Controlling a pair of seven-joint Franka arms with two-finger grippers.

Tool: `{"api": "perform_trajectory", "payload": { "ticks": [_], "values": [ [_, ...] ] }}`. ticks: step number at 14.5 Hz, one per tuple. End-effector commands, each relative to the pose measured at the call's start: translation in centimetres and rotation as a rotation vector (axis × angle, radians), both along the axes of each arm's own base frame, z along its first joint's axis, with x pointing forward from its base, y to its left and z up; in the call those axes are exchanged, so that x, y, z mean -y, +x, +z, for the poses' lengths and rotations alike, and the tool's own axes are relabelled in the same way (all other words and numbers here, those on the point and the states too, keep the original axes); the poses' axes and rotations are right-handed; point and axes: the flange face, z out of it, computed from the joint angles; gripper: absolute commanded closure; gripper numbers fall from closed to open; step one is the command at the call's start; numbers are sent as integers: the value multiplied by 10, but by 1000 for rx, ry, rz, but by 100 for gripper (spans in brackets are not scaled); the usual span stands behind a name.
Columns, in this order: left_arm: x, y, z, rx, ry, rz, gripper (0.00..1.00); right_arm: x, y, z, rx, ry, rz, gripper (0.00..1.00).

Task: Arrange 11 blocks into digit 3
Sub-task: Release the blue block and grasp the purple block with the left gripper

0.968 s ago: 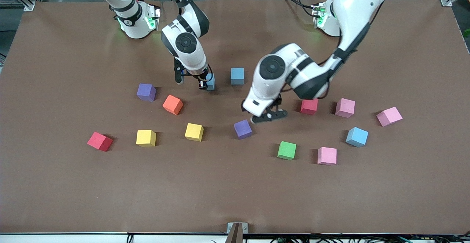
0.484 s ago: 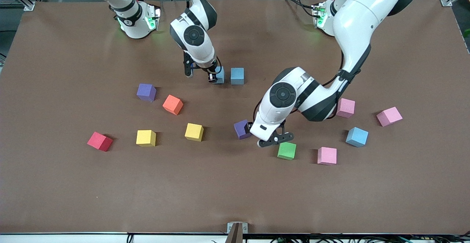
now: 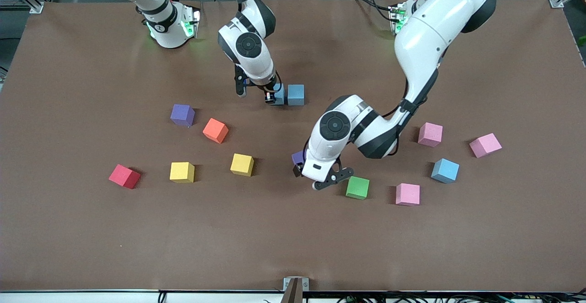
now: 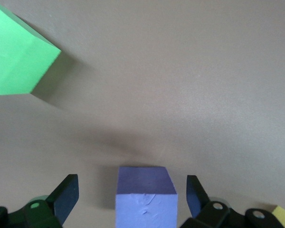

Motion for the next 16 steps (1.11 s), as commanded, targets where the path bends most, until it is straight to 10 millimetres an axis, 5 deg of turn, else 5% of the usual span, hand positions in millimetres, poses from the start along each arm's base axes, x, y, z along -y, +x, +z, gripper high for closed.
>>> {"api": "perform_trajectory", "payload": {
  "ticks": [1, 8, 9, 13, 16],
  "values": [
    [7, 6, -8, 17, -6, 31, 0, -7, -2, 1, 0, 10, -5, 99],
    [29, -13, -26, -6, -8, 67, 0, -11, 1, -12, -5, -3, 0, 98],
    [28, -13, -27, -7, -6, 72, 5, -13, 3, -13, -4, -2, -1, 98],
    [31, -19, -31, -21, 6, 102, 56, -15, 4, -17, -6, -5, 0, 98],
    [26, -21, -20, -41, 50, 120, 80, -19, 2, -15, -1, -2, 9, 98]
  ]
}}
